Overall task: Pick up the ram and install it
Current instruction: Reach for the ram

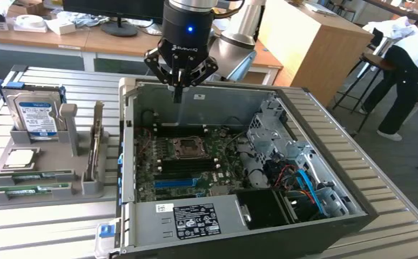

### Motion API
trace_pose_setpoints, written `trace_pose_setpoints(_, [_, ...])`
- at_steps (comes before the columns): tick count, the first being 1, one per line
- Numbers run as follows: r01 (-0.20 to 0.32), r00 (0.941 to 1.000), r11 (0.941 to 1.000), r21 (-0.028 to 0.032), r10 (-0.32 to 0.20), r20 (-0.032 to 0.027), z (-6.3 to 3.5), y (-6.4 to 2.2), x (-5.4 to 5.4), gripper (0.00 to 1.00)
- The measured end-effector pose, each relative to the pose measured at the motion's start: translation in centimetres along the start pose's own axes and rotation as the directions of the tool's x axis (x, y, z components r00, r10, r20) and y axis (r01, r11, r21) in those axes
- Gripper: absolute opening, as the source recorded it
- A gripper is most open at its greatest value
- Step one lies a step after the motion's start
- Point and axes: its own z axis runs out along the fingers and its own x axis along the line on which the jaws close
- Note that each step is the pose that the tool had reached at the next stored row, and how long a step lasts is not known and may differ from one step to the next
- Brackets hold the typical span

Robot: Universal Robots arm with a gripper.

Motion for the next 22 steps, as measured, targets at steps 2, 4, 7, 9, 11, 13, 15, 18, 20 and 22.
trace_pose_setpoints(2, [0.0, 1.0, 1.0, 0.0, 0.0, 0.0, 0.0, 0.0, 0.0, 0.1])
trace_pose_setpoints(4, [0.0, 1.0, 1.0, 0.0, 0.0, 0.0, 0.0, 0.0, 0.0, 0.1])
trace_pose_setpoints(7, [0.0, 1.0, 1.0, -0.0002, 0.0, 0.0001, 0.01, -0.01, 0.2, 0.1])
trace_pose_setpoints(9, [0.0, 1.0, 1.0, 0.0, 0.0, 0.0, -0.01, -0.04, 0.5, 0.1])
trace_pose_setpoints(11, [0.0, 1.0, 1.0, 0.0, 0.0, 0.0, -0.01, -0.07, 0.9, 0.1])
trace_pose_setpoints(13, [0.0, 1.0, 1.0, 0.0, 0.0, -0.0001, -0.02, -0.1, 1.4, 0.1])
trace_pose_setpoints(15, [0.0, 1.0, 1.0, 0.0, 0.0, -0.0002, -0.03, -0.14, 1.8, 0.1])
trace_pose_setpoints(18, [0.0, 1.0, 1.0, 0.0, 0.0, -0.0003, -0.03, -0.2, 2.7, 0.1])
trace_pose_setpoints(20, [0.0, 1.0, 1.0, 0.0005, 0.0, -0.0008, -0.05, -0.25, 3.3, 0.1])
trace_pose_setpoints(22, [0.0, 1.0, 1.0, 0.0006, 0.0, -0.001, -0.06, -0.3, 4.0, 0.1])
